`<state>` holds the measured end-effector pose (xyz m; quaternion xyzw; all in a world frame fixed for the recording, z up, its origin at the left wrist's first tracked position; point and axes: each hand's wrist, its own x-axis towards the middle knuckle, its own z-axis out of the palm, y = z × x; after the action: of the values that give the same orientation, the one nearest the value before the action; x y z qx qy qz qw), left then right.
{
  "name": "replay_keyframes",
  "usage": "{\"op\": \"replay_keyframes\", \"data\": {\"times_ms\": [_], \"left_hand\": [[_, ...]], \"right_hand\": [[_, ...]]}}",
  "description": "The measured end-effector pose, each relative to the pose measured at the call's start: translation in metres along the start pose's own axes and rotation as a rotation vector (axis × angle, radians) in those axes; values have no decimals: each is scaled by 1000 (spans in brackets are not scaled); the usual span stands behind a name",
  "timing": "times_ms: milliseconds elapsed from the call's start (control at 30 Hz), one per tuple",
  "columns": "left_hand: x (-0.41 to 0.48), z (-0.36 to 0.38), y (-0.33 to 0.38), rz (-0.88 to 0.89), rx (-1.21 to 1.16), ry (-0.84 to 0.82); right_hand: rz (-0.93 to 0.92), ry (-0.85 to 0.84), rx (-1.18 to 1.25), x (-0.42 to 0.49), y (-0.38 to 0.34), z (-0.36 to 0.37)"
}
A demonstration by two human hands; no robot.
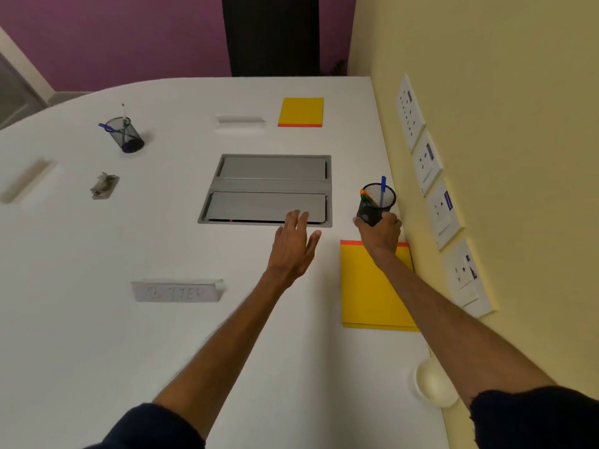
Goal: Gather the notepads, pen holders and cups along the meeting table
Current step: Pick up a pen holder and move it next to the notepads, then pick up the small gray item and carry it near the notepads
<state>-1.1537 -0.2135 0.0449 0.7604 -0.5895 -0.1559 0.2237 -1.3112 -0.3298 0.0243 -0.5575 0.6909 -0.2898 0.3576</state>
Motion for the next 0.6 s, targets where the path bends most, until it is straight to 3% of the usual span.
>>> {"op": "replay_keyframes", "data": {"times_ms": [267,500,600], "left_hand": [[-67,-77,-12,-30,37,69],[-139,-146,-30,-164,-3,104],[-168,-172,-38,-161,16,108]], "right_hand": [[-201,-91,-23,-80,-48,-5],[-559,-315,-286,-169,-95,-19],[-599,-356,-329,-206,-112,-22]]}}
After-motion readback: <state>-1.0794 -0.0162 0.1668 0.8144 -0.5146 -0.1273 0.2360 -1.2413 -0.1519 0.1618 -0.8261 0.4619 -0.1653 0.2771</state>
